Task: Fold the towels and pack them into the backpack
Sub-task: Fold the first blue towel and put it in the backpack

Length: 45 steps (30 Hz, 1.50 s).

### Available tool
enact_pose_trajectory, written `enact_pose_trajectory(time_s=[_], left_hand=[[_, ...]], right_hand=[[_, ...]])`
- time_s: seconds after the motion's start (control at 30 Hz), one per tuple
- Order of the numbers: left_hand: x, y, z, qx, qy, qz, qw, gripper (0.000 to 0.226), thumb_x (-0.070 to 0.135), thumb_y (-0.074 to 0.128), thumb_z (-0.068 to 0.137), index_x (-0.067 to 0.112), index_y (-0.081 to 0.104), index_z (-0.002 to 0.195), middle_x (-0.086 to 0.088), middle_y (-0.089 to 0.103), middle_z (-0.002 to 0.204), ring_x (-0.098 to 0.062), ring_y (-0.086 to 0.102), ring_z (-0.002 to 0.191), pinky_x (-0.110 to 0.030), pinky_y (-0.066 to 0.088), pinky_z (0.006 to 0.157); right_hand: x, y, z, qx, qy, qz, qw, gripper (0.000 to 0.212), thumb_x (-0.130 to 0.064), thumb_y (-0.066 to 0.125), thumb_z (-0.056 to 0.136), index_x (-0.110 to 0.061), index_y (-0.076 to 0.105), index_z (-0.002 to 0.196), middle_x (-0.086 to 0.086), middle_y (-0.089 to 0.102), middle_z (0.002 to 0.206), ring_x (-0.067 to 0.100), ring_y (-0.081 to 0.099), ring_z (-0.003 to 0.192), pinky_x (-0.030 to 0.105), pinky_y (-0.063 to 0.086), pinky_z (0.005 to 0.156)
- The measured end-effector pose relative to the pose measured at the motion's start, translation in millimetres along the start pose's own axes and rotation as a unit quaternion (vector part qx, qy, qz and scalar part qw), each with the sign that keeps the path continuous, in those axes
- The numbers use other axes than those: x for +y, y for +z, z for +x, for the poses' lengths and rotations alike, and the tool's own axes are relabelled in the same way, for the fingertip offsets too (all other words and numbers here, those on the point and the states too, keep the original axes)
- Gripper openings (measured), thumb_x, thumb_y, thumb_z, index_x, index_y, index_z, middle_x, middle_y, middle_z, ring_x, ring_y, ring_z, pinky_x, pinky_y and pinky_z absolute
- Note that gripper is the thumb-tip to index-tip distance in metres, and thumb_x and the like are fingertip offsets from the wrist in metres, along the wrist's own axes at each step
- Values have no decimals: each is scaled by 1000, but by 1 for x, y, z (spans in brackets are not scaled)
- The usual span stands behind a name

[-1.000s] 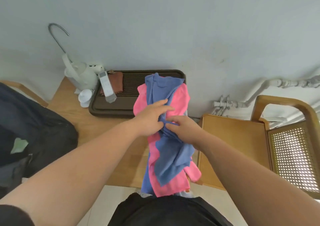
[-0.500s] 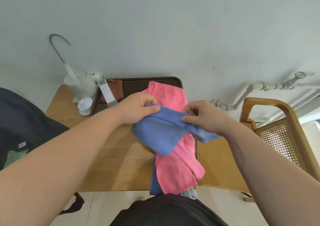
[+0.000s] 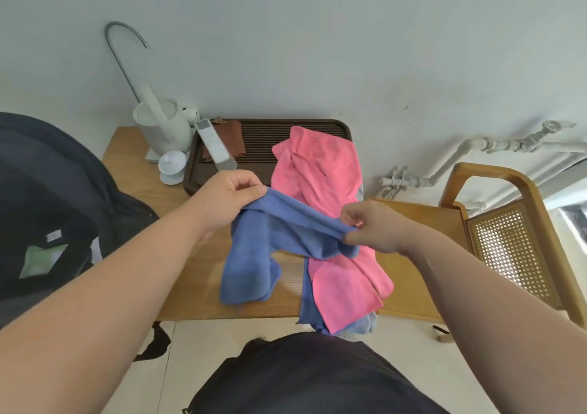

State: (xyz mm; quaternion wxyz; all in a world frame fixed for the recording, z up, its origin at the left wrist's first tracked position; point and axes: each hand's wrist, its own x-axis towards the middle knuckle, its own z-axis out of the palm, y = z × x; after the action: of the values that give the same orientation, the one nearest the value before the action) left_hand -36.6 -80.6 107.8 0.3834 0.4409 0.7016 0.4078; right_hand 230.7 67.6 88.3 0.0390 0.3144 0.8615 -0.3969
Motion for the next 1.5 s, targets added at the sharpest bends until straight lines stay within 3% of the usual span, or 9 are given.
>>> enact_pose_trajectory(time_s=[0.13, 0.23, 0.33, 0.43, 0.53, 0.8, 0.97, 1.17, 1.5], left_hand=[[-28, -7, -5, 54, -28, -32, 998, 24, 13, 58, 99, 4, 60, 77, -10, 49, 69, -18, 41, 65, -32, 36, 63], [-47, -14, -7, 51, -69, -2, 996, 26, 17, 55, 100, 3, 58, 79, -9, 45, 68, -19, 39, 64, -33, 34, 63], [-61, -20, -10, -36, -150, 53, 987, 27, 20, 55, 100, 13, 59, 74, -3, 47, 65, -19, 41, 63, -31, 34, 61], [-55, -22, -17, -247, -226, 108, 936, 25, 19, 52, 100, 14, 60, 76, -1, 50, 68, -15, 44, 61, -26, 38, 55], [-40, -19, -23, -361, -269, 42, 892, 26, 19, 51, 101, 16, 64, 79, 4, 60, 70, -9, 56, 62, -22, 45, 56], [-53, 24, -10, 18, -216, 161, 963, 26, 26, 55, 101, 8, 64, 85, -2, 57, 75, -17, 46, 66, -30, 34, 57], [-71, 54, -20, 37, -221, 206, 952, 26, 21, 59, 99, 14, 53, 74, 1, 48, 66, -14, 39, 59, -29, 31, 54], [-78, 78, -17, 113, -210, 236, 942, 20, 21, 49, 102, 7, 55, 90, -3, 50, 72, -18, 41, 64, -30, 32, 55], [-87, 52, 63, 141, -148, 240, 949, 19, 23, 50, 101, 12, 49, 86, -7, 54, 71, -24, 44, 66, -37, 36, 59]], right_hand=[[18, 29, -8, -105, 84, -192, 972, 24, -24, 69, 78, -11, 51, 69, 1, 46, 64, 21, 41, 64, 35, 31, 56], [27, 36, -18, -89, 149, -182, 968, 28, -30, 69, 80, -9, 54, 67, 2, 46, 62, 21, 40, 63, 36, 32, 56], [25, 30, -31, 25, 204, 93, 974, 17, -28, 60, 66, -13, 52, 63, 1, 43, 63, 19, 39, 67, 32, 32, 60], [15, 16, -40, 103, 187, 460, 862, 23, -14, 48, 74, -2, 67, 80, 12, 63, 82, 28, 58, 79, 34, 54, 71], [7, -3, -46, 25, 167, 584, 794, 37, -6, 36, 94, -3, 72, 86, 12, 72, 88, 23, 71, 77, 29, 58, 61], [43, 1, -21, 35, 272, 392, 878, 33, -10, 40, 89, -3, 66, 108, 16, 57, 86, 31, 60, 65, 41, 59, 64], [77, 23, -13, 66, 313, 396, 861, 22, -12, 41, 91, -8, 61, 96, 12, 59, 72, 25, 55, 49, 36, 54, 62], [96, 26, 3, 108, 287, 381, 872, 20, -20, 44, 79, -13, 58, 91, 7, 51, 82, 24, 41, 77, 40, 39, 71], [110, 21, 65, 152, 305, 336, 878, 33, -29, 38, 90, -6, 56, 106, 5, 53, 90, 20, 44, 78, 36, 38, 71]])
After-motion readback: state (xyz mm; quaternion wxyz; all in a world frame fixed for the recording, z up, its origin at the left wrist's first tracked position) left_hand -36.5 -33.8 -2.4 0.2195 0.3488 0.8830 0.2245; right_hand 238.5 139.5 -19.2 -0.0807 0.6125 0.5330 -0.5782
